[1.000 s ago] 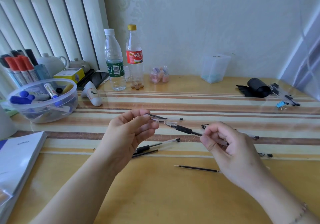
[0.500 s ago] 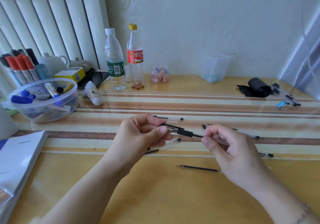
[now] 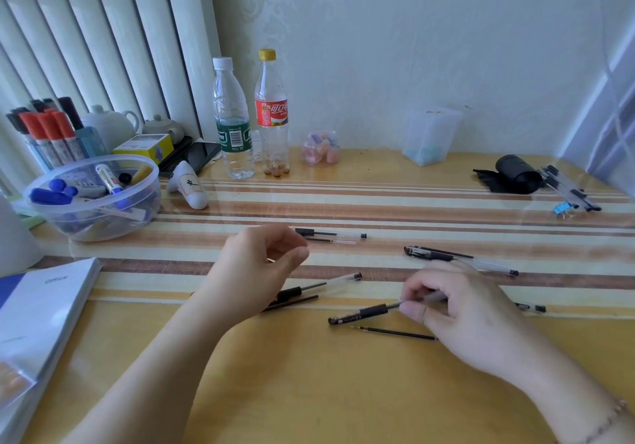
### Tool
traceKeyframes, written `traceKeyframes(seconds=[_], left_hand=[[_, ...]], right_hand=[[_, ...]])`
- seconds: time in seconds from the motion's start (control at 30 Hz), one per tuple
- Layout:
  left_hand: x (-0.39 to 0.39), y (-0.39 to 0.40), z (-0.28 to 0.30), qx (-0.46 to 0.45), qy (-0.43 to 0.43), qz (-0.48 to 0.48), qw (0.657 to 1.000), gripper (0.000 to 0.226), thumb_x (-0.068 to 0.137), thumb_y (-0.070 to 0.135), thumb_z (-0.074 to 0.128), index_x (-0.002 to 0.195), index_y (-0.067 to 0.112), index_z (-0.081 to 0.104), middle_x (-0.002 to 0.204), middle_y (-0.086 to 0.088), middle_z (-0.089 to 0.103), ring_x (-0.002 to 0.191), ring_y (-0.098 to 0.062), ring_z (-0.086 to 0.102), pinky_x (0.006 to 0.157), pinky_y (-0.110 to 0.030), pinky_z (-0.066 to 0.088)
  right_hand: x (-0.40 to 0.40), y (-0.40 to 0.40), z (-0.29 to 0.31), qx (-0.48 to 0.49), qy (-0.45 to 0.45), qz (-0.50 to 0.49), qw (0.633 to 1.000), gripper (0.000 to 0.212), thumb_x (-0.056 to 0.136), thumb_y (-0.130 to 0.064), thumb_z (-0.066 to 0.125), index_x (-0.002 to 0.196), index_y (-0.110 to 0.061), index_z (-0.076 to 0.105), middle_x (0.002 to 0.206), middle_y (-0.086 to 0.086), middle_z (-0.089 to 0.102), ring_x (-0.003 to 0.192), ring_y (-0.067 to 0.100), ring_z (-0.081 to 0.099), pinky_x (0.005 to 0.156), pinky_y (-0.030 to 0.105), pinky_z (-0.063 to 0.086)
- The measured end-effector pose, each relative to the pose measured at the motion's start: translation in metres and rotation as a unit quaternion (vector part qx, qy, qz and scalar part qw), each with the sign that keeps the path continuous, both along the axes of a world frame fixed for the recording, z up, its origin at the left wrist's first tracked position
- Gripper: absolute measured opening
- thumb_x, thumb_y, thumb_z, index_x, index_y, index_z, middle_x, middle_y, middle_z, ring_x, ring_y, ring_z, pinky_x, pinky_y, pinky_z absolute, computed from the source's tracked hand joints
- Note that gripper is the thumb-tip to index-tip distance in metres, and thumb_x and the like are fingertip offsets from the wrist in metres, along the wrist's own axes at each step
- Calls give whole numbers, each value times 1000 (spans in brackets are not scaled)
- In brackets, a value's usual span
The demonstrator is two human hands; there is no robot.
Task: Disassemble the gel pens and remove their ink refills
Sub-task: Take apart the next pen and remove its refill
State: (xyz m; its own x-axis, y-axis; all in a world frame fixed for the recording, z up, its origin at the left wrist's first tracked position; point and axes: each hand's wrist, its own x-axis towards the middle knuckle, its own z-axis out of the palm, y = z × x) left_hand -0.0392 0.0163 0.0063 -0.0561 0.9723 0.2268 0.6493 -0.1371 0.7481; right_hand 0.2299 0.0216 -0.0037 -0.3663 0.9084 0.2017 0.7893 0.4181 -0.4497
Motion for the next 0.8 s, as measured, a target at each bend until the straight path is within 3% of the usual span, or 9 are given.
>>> traceKeyframes(seconds=[0.17,0.3,0.43,0.6,0.8], left_hand=[[-18,0,-1,-97,178,-42,978,11,88,41,63,92,33,69,85,16,66,81,2,59,70,-19,47],[-16,-1,-2,-122,198,-63,971,17,82,44,68,96,33,69,88,17,61,83,0,57,72,-21,47],[-11,0,-5,-101,211,-65,970,9,82,36,69,91,33,68,85,17,60,80,-1,56,71,-22,49],[-10,0,-7,-85,207,-65,972,1,87,32,64,88,32,65,84,17,61,79,0,56,66,-18,46],[-10,3,-12,-52,193,-39,979,4,91,28,59,89,30,62,84,14,61,78,-3,56,63,-20,44]], right_hand=[[0,-4,1,-27,-59,56,996,5,85,-47,62,85,-42,63,86,-23,59,93,-6,48,78,23,46],[-1,-8,3,-60,-71,99,991,8,84,-50,62,89,-44,63,92,-26,58,94,-6,47,73,20,45],[-3,-10,5,-68,-70,110,989,15,84,-56,59,90,-44,63,90,-25,58,94,-5,47,71,19,43],[5,-4,13,-31,-29,25,999,8,82,-49,64,86,-42,64,89,-27,58,81,-4,52,61,18,41],[39,2,26,-132,-119,-64,982,22,65,-54,78,78,-45,63,77,-18,64,69,0,60,67,27,52]])
